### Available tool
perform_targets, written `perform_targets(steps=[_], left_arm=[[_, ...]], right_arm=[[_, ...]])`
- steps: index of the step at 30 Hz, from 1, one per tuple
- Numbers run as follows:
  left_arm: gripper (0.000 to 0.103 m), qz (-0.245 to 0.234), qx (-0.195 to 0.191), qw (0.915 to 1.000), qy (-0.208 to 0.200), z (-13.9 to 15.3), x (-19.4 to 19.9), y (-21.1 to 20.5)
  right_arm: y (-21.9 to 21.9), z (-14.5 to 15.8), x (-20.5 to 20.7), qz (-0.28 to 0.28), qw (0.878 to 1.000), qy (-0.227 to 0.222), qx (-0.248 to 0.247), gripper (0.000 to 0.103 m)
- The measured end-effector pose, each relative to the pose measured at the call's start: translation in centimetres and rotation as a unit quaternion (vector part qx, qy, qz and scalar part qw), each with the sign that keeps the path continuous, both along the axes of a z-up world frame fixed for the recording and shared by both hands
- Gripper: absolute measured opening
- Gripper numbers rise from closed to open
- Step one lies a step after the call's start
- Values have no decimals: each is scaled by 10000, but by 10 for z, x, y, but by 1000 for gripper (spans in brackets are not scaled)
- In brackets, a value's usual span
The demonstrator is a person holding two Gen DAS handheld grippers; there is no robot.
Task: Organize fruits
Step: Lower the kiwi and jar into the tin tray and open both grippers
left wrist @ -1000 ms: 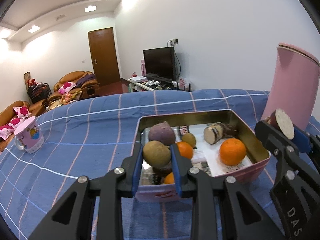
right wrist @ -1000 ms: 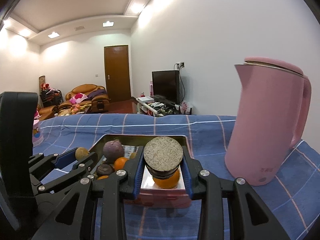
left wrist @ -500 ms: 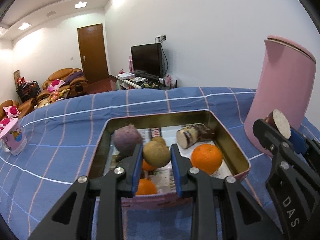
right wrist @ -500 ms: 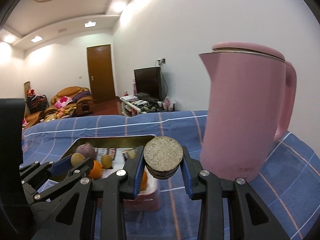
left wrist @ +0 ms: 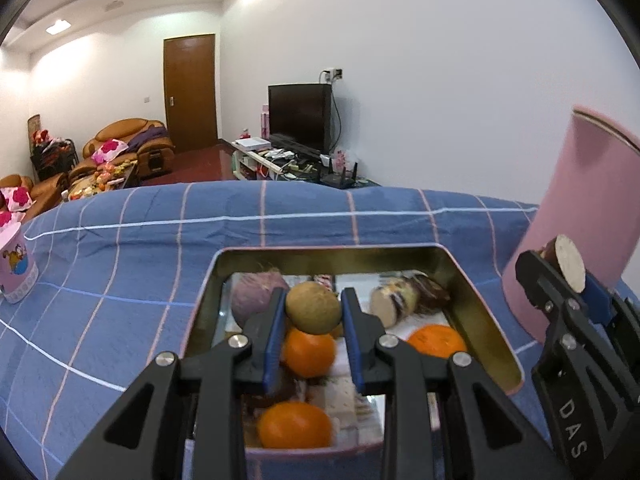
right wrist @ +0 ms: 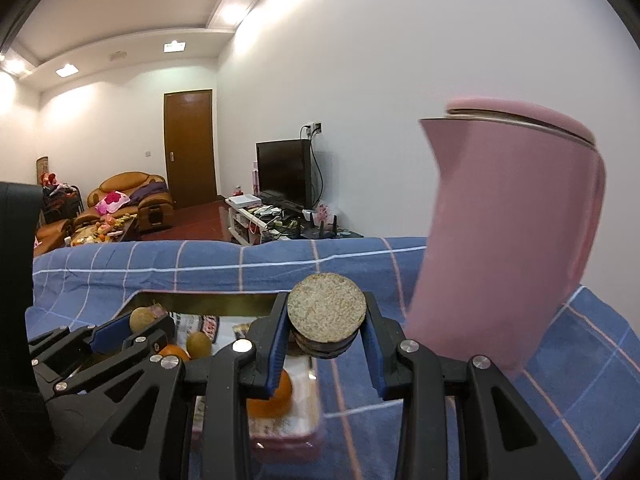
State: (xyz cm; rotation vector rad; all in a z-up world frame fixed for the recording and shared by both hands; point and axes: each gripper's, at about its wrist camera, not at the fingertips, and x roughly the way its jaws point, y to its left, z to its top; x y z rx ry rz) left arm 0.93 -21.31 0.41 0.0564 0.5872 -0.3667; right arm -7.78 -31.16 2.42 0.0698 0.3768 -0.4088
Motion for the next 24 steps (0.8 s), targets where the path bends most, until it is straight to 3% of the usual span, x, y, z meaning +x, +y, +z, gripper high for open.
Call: perform_targets(steps=[10,24], left_arm=[[29,213,-39,9993,295,-5,33,15],[29,-174,362,9992,44,-6,29,6]], right_arm=[[5,-2,44,391,9988,183,222,36],[-20,-32,79,1176,9772,843,1554,36]])
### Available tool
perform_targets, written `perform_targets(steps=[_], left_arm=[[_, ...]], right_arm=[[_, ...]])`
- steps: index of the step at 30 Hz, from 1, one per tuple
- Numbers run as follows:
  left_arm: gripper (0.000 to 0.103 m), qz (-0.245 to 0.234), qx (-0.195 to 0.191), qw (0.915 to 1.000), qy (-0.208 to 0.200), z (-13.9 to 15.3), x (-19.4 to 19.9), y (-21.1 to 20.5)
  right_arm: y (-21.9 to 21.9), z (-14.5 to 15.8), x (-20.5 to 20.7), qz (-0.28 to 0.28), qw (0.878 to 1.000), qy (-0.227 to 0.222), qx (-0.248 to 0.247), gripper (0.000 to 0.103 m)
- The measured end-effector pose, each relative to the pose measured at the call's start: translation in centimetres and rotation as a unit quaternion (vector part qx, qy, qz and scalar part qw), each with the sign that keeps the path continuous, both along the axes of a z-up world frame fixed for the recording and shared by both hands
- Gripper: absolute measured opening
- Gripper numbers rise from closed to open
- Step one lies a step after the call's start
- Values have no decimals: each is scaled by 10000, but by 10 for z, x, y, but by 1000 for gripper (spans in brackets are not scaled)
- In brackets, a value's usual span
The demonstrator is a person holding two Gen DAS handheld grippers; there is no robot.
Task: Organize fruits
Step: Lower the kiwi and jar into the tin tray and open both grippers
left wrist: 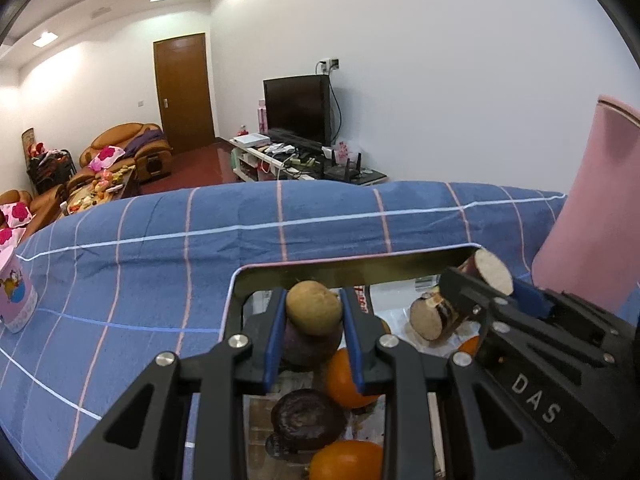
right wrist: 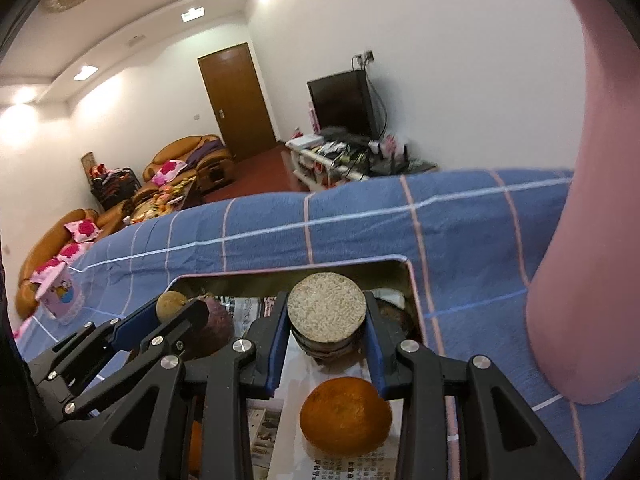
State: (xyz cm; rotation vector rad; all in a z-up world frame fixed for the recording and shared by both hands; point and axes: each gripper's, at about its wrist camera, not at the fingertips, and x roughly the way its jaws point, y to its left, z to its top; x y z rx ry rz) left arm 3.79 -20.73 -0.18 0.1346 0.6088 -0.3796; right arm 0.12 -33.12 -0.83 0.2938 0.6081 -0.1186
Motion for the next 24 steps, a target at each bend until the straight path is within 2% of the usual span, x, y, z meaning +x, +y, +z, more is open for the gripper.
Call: perform_targets(steps=[3,7,10,12,14,16,17,18,19,20,22,24], left_arm=[[30,-102,35,9999,59,-1,0,0],[32,-3,99,9999,49,0,1,-1],[48,128,83,9998,138,-3,4,2],[64,289,3,9994,212,-3,7,8],[68,250,-168,9991,296,-2,7,10],[72,233,-183,9990,323,-3,5,10],[83,111,-109,9994,317,-2,3,7],[97,20,-20,9996,265,-1,0,3],[103,40,168,9998,26,1,-7,-1],[103,98,277,9993,-213,4,-13,-4],[103,218,647,9948,-750,9,-26,-10],[103,174,678,9939,-852,11,-33,-11]], right_arm=[[-6,-7,2,84,9994,80,314,36],[-5,-8,-1,144,9993,60,336,36],[-6,-8,-2,112,9994,84,316,37],[-10,-7,-5,104,9991,50,405,36],[-16,-7,-7,147,9979,-27,634,37],[-20,-7,-10,163,9964,-88,825,38],[-20,-6,-10,194,9959,-123,875,45],[-18,-5,-12,256,9955,-175,890,54],[-16,-4,-14,255,9959,-230,842,60],[-11,-2,-16,293,9963,-305,749,69],[-1,3,-21,354,9969,-462,524,69],[8,9,-27,339,9974,-594,208,69]])
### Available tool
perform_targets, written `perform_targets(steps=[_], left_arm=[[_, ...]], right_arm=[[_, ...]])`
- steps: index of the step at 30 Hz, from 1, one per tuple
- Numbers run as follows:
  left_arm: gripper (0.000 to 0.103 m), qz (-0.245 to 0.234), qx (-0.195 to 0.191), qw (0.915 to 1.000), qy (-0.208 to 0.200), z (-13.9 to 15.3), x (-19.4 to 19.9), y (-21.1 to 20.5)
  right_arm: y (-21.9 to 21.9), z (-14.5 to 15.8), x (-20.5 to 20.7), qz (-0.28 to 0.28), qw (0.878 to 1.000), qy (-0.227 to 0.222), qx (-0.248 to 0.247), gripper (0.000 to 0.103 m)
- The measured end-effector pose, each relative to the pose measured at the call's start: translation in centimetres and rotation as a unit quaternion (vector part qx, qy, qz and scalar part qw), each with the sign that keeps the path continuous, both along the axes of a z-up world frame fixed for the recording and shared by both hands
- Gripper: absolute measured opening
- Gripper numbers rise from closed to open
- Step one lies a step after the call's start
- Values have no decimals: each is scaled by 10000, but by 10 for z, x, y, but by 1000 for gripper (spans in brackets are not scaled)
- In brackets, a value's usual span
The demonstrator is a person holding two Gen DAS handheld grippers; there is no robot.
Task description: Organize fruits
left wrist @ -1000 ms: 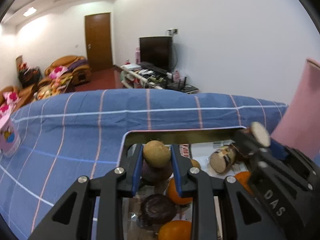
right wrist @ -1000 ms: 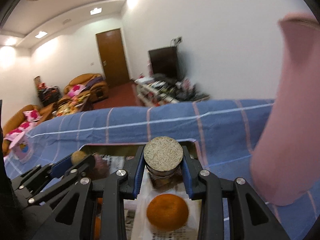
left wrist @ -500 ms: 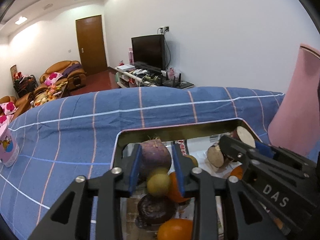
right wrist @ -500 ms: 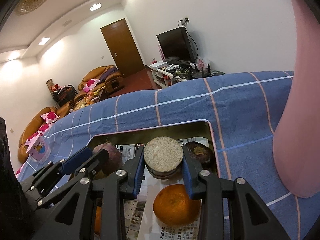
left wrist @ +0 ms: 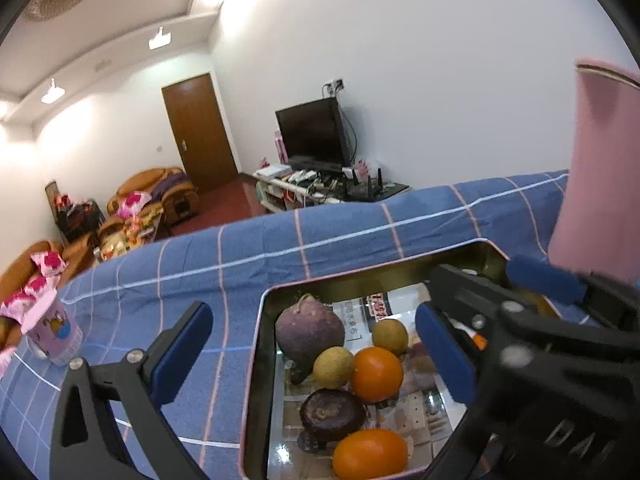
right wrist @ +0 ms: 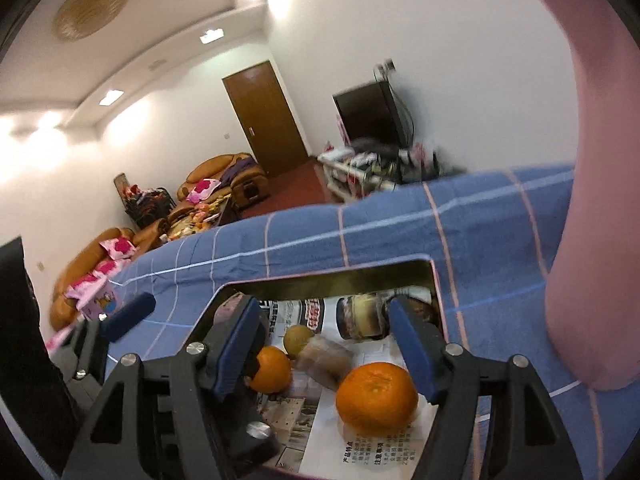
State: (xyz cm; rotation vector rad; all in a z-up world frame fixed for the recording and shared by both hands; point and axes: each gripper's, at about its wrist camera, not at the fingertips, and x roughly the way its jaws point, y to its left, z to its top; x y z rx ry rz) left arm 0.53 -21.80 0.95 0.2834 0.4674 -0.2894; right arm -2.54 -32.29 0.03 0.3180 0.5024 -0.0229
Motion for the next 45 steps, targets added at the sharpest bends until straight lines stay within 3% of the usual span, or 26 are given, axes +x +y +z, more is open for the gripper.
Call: perform_targets(steps=[5,7,13,27,45], left_arm=[[103,142,-130,9998,19,0,-4,11],[103,192,-219,9996,-7,1,-5,13],[103,318,-521,9981,-67,2,-12,30],[103,332,-838,9948,-469,7,-52,59],[103,341,-889,9932,-663,8,-72,69]], right_arm=[[21,10,-17,-380,9953,-410,-786,74],[23,13,-21,-559,9931,-490,-912,80],[20,15,-31,-978,9856,-665,-1210,80],[30,22,-93,-1508,9718,-1250,-1313,80],[45,29,-112,-1685,9627,-1430,-1564,80]])
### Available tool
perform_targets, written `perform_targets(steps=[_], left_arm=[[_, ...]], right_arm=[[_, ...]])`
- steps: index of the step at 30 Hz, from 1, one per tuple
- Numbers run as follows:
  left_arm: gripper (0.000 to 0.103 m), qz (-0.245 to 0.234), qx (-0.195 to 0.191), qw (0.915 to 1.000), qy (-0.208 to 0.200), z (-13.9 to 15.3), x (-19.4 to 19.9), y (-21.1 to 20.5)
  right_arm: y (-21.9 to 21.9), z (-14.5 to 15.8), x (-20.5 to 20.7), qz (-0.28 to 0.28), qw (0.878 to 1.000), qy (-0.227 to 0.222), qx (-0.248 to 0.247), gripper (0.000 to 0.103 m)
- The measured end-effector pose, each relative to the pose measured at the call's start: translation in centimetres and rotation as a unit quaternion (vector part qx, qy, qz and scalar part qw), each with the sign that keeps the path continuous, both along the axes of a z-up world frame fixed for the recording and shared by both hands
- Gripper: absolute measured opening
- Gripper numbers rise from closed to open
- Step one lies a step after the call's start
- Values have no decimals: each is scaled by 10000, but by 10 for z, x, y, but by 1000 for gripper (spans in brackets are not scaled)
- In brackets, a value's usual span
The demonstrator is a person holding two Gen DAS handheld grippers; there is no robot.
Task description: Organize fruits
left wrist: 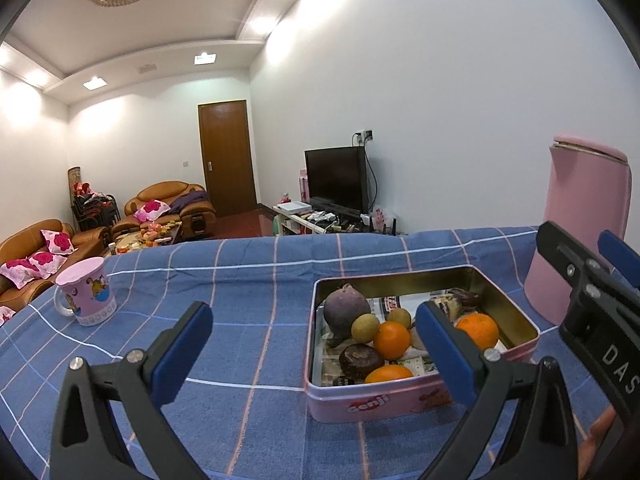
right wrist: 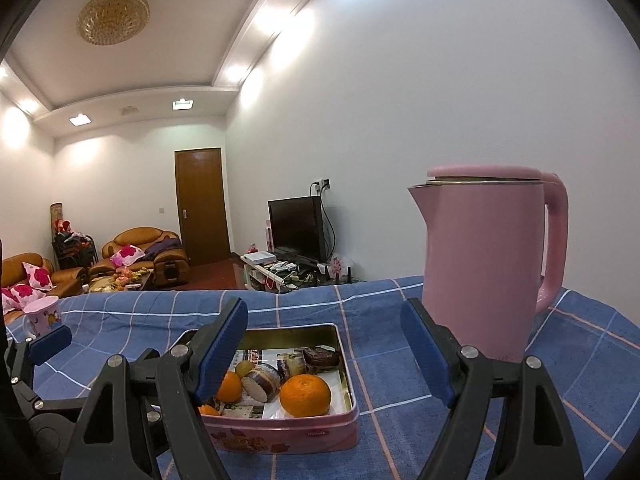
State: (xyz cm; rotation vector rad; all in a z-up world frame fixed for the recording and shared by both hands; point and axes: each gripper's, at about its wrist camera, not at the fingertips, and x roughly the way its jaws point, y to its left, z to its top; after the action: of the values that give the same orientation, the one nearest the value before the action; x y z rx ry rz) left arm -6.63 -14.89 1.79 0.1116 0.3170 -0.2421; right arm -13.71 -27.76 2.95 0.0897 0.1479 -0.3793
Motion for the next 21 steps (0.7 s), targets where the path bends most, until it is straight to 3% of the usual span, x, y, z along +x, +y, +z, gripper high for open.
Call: perform_targets(steps=[21], left_arm=[[103,62,-1,10000,36,0,4,3]], right_arm=[[2,1,-1,13,10000,-3,0,80]])
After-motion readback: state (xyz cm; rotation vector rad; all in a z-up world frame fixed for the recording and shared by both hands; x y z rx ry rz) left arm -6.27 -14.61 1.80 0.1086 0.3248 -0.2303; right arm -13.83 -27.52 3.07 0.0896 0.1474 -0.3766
